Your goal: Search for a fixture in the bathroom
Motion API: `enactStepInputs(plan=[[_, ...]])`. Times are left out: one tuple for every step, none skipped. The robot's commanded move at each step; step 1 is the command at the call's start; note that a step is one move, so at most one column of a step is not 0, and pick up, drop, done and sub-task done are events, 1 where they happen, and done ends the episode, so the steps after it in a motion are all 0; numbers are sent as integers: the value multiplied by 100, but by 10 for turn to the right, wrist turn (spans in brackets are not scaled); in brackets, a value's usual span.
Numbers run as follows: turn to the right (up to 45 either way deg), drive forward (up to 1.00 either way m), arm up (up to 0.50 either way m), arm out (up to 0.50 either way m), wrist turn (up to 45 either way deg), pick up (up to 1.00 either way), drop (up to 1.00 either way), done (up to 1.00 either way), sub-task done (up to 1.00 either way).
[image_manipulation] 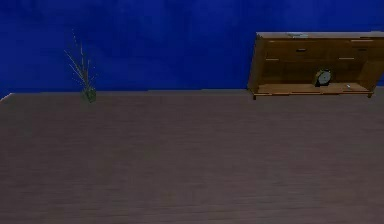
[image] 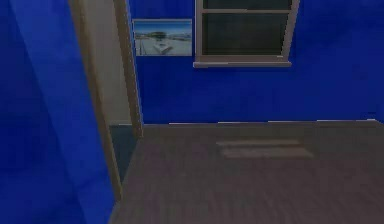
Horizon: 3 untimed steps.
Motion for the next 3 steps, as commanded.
enactStepInputs(plan=[[-30,0,0,0,0,0,0,0,0],[0,100,0,0,0,0,0,0,0],[0,60,0,0,0,0,0,0,0]])
